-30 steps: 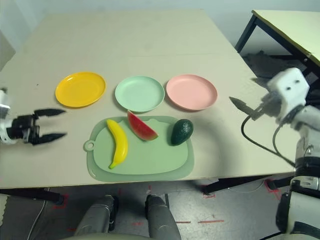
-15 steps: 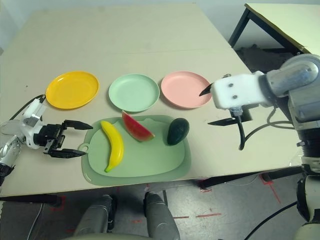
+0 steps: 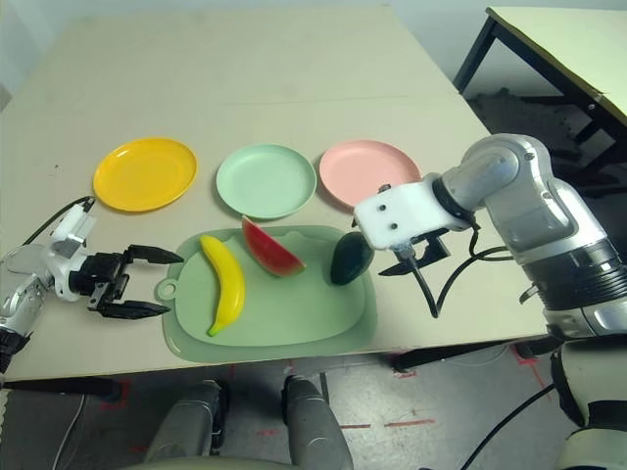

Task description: Place the fruits into color-matched plates.

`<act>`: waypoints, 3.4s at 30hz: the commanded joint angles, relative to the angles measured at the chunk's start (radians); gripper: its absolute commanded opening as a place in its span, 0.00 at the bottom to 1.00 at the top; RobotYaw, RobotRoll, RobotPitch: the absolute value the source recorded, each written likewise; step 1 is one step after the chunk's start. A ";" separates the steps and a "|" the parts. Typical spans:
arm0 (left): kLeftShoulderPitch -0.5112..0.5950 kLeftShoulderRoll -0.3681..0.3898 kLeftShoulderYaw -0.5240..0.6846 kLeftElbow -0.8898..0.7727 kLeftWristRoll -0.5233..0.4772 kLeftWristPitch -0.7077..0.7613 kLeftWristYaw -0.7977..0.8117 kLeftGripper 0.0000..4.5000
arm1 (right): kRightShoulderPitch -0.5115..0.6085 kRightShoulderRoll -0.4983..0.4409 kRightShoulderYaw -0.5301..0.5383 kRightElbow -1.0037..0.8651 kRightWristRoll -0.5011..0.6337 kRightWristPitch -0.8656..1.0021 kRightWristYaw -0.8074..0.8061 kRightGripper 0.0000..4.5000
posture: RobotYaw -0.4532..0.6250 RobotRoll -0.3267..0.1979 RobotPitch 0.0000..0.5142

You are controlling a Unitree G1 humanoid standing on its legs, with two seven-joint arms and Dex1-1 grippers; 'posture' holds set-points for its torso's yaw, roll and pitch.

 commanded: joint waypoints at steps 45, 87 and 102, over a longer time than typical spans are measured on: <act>0.022 0.022 0.013 -0.009 0.057 -0.039 -0.004 1.00 | 0.040 0.119 -0.003 0.010 -0.112 0.176 -0.010 0.69 | 0.42 0.62 0.34; -0.009 -0.153 0.244 -0.064 0.289 0.104 0.831 1.00 | -0.545 0.609 -0.003 1.053 -0.250 -0.070 -0.472 0.67 | 0.49 0.62 0.34; 0.037 -0.150 0.239 -0.115 0.279 0.107 0.795 1.00 | -0.532 0.630 0.016 1.134 -0.356 -0.153 -0.539 0.99 | 0.51 0.62 0.31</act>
